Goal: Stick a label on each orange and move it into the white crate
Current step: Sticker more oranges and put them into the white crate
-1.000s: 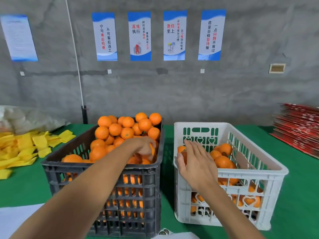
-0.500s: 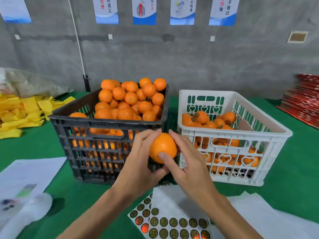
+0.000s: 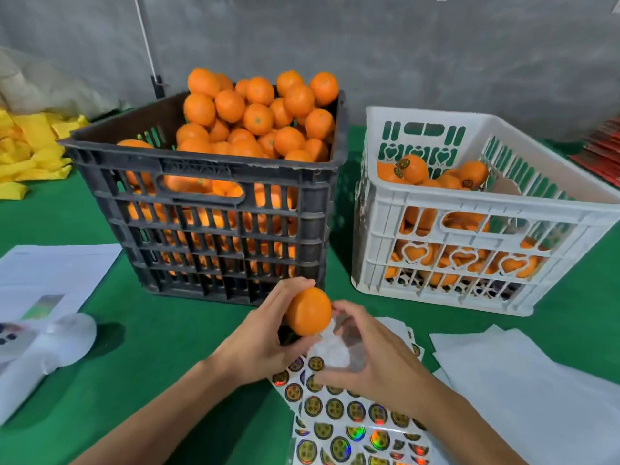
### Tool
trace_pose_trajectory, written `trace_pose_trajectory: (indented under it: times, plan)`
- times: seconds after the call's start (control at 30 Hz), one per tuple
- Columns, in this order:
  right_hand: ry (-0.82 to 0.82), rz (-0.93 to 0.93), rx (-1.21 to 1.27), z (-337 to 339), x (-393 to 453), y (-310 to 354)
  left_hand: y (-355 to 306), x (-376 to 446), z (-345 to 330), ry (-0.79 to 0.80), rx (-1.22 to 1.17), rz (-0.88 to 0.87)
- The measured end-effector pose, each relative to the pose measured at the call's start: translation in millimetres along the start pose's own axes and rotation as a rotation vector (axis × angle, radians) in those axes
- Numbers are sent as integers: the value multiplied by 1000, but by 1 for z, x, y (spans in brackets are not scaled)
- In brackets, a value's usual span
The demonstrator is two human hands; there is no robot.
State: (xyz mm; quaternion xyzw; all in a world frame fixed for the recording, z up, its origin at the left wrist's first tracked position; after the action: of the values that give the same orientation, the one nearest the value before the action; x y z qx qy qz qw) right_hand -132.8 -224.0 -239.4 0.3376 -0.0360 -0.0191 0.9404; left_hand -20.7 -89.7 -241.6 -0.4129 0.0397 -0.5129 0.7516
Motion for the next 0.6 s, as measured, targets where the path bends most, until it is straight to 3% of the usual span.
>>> trace_pose_trajectory:
  times: [0.17,0.4,0.6]
  plan:
    - [41,185,-331,2,-2,18,4,-5,5,-82,-150,40]
    - [165,135,-48,-7,-5,8,9,-7,6,-114,-247,54]
    - [-162,-35,-347,-1,5,0,4,-8,10,-198,-348,29]
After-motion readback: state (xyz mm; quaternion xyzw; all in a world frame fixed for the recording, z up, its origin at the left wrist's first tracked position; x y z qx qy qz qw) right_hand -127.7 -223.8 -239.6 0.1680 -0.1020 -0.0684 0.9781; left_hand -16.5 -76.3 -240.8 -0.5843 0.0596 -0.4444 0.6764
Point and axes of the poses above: each hand's wrist, its own x-axis towards the middle knuckle, its own z-axis out of the back of the hand, y = z × x, the point moved 8 cm from there along x, towards the middle knuckle, and after that the axes turned 1 degree about y, right-handed, at the moved point
